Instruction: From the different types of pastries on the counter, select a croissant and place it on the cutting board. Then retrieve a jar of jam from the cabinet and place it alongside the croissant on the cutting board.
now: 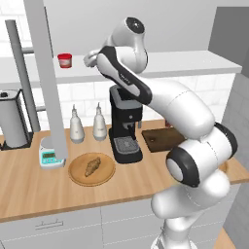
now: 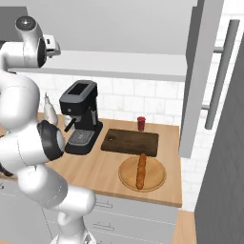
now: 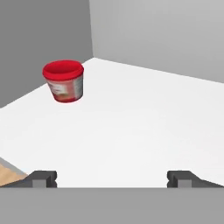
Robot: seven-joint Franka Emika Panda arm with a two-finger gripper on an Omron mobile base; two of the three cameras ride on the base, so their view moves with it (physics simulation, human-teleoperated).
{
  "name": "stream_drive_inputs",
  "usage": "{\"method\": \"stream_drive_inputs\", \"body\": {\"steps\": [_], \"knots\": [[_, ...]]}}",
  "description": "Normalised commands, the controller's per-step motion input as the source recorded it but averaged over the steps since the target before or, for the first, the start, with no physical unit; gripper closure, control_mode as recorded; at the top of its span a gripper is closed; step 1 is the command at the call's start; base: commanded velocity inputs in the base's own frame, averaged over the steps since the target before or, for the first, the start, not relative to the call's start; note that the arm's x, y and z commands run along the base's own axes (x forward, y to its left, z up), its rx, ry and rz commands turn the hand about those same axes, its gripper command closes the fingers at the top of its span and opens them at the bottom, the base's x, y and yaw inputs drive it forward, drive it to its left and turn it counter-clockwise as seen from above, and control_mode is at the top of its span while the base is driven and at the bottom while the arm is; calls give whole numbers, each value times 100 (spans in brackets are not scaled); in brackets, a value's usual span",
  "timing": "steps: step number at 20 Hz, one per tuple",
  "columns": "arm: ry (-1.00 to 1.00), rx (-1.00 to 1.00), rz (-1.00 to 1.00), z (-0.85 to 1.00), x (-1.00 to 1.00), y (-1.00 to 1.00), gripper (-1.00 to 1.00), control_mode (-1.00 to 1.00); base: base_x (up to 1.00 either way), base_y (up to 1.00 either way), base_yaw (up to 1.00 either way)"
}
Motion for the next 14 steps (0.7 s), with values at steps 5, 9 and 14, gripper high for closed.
{"method": "stream_drive_inputs", "body": {"steps": [5,9,14], "knots": [[-1,5,-1,8,23,31,-100,-100,0,0,0],[-4,1,0,0,15,7,-100,-100,0,0,0],[-10,0,0,0,4,0,-100,-100,0,0,0]]}}
